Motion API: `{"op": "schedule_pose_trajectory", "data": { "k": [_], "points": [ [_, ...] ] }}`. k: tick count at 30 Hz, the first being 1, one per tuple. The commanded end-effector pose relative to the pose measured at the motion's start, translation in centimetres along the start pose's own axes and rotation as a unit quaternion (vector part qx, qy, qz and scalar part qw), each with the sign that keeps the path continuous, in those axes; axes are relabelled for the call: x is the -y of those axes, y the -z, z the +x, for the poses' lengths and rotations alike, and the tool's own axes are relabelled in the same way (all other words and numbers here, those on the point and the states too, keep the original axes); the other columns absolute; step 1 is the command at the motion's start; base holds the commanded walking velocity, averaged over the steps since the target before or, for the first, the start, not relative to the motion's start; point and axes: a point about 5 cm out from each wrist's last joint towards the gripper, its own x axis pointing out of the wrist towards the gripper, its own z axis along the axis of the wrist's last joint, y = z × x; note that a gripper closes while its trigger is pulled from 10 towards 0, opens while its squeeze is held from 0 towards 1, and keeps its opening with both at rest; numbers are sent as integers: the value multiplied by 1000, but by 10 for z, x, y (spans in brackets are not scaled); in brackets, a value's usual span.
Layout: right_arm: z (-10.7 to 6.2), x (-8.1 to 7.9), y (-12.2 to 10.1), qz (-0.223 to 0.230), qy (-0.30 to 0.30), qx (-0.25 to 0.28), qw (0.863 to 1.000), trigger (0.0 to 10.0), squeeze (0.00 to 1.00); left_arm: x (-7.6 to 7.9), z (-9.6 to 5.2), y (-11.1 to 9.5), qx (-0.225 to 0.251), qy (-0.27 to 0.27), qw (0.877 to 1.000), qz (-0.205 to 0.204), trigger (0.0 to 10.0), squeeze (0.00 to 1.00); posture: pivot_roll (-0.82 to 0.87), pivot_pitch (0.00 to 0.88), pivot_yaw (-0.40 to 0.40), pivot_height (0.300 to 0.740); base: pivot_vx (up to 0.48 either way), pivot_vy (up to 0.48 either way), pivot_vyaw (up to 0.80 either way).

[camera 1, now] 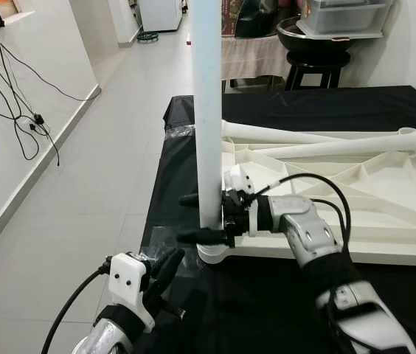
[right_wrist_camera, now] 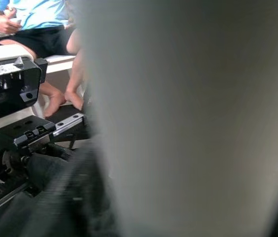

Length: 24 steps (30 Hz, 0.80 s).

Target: Building children table

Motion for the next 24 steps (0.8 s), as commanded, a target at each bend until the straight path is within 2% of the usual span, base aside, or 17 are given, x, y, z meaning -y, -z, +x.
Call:
{"op": "schedule_pose_trajectory", "data": {
  "k": [1, 7, 10, 12, 13, 14, 16, 17, 18, 19, 21, 22, 23, 24],
  "points": [
    [10, -5, 4, 9, -38, -2, 999, 0, 0, -1, -2, 3, -4, -5, 1000, 1, 10000, 0, 17, 34, 27, 740, 0, 0, 0],
    [5, -2, 7, 7, -25, -1, 1000, 0, 0, 0, -2, 2, -4, -5, 1000, 1, 10000, 0, 13, 38, 30, 740, 0, 0, 0],
    [-5, -9, 16, 3, 13, -1, 1000, 0, 0, 0, -3, 2, -4, -4, 1000, 0, 10000, 0, 6, 49, 40, 740, 0, 0, 0],
    [-5, -9, 16, 3, 13, -1, 1000, 0, 0, 0, -3, 2, -4, -4, 1000, 0, 10000, 0, 6, 49, 40, 740, 0, 0, 0],
    [-7, -16, 23, 16, 37, -2, 999, 0, 0, -1, -4, 1, -4, -4, 1000, 0, 10000, 0, -4, 58, 42, 740, 0, 0, 0],
    [12, -32, 50, 70, 265, -18, 961, 0, 0, -2, -5, 0, -4, -3, 1000, 1, 10000, 0, -9, 74, 40, 740, 0, 0, 0],
    [12, -32, 50, 70, 265, -18, 961, 0, 0, -2, -5, 0, -4, -3, 1000, 1, 10000, 0, -9, 74, 40, 740, 0, 0, 0],
    [12, -42, 62, 111, 380, -23, 918, 0, 0, -3, -5, -1, -5, -3, 1000, 1, 10000, 0, -9, 74, 40, 740, 0, 0, 0],
    [12, -42, 62, 111, 380, -23, 918, 0, 0, -3, -5, -1, -5, -3, 1000, 1, 10000, 0, -9, 74, 40, 740, 0, 0, 0],
    [10, -47, 58, 68, 422, -28, 903, 0, 0, -4, -5, -1, -6, -2, 1000, 2, 10000, 0, -16, 71, 51, 740, 0, 0, 0],
    [10, -47, 58, 68, 422, -28, 903, 0, 0, -4, -5, -1, -6, -2, 1000, 2, 10000, 0, -16, 71, 51, 740, 0, 0, 0],
    [8, -45, 54, 47, 434, -33, 899, 0, 0, -4, -5, 0, -7, -2, 1000, 1, 10000, 0, -22, 58, 47, 740, 0, 0, 0],
    [11, -46, 56, 41, 410, -42, 910, 0, 0, -4, -6, 0, -7, -2, 1000, 2, 10000, 0, -11, 69, 44, 740, 0, 0, 0],
    [11, -46, 56, 41, 410, -42, 910, 0, 0, -4, -6, 0, -7, -2, 1000, 2, 10000, 0, -11, 69, 44, 740, 0, 0, 0]
  ]
}}
